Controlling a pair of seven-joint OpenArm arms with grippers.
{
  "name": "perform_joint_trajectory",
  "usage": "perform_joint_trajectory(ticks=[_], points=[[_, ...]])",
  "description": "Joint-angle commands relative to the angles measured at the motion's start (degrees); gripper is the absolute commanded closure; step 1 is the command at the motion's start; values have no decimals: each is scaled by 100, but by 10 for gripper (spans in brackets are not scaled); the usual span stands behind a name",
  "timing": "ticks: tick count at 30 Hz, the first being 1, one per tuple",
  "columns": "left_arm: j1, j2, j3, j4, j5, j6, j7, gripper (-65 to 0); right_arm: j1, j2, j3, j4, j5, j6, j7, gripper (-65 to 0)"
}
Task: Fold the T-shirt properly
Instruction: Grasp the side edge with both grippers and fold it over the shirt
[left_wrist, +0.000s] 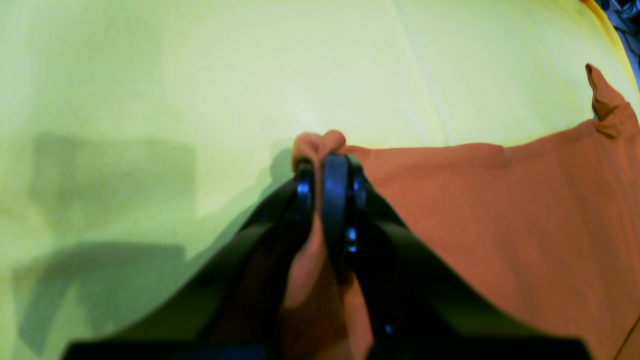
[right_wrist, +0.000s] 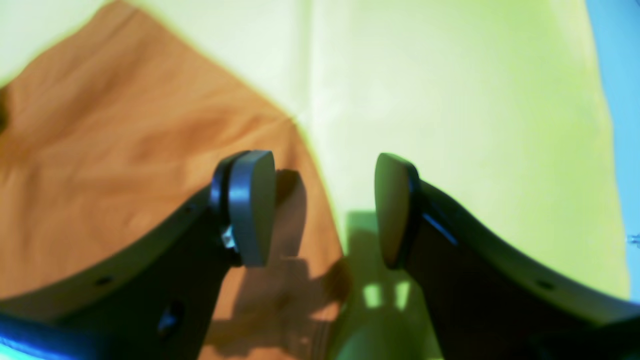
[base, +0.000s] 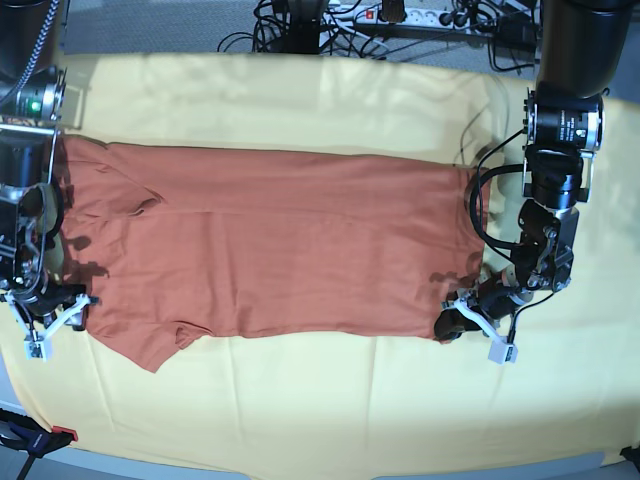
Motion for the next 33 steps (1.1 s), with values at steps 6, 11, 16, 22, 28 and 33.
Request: perform_joint_trajectory(ticks=[6,11,16,22,28,33], points=[[-142,-44,-4,44,61,-7,68,0,549,101,31,-1106,570,157,332,-343],[-142,-44,-4,44,61,-4,66,0,546,98,31,-1473,588,498,568,-343],[-142,-46,-4,44,66,-7,70,0,549,35,28,-1473,584,1025,684,-340],[-142,-44,-4,44,63,-7,70,0,549,-22,28,-1473,577,640,1027,-61],[-164,-46,-4,44,66,-216,66,0,562,-9,28,-1467,382,474,1331,0],[-190,-44,-4,199,72,-745,72,0,560,-4,28,-1467,382,1244,1307,0]])
